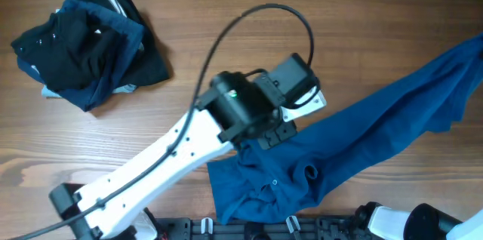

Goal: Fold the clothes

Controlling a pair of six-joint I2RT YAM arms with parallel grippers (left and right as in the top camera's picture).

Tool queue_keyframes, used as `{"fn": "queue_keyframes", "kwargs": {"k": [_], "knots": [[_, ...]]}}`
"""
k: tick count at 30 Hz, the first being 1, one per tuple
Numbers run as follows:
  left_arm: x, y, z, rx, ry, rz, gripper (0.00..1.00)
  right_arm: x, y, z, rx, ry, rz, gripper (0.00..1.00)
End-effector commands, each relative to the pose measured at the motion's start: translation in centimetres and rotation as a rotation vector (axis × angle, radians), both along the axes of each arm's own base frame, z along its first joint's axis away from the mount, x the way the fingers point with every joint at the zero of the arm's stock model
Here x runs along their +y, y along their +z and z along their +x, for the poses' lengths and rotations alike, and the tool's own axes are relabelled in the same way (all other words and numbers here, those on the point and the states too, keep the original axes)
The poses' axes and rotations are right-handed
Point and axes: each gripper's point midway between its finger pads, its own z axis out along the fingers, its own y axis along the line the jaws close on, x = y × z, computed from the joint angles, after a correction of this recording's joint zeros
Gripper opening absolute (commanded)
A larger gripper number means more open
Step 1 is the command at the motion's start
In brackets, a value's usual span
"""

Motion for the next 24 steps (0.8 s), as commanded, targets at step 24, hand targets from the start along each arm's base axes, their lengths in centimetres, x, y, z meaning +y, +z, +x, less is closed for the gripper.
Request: {"fn": "queue_keyframes", "kwargs": {"k": [24], "knots": [[-3.4,-19.4,-11.8,0.165,-0.419,0.368,0.26,-0.3,0.4,0.2,-0.014,0.003,-0.022,0.05]]}}
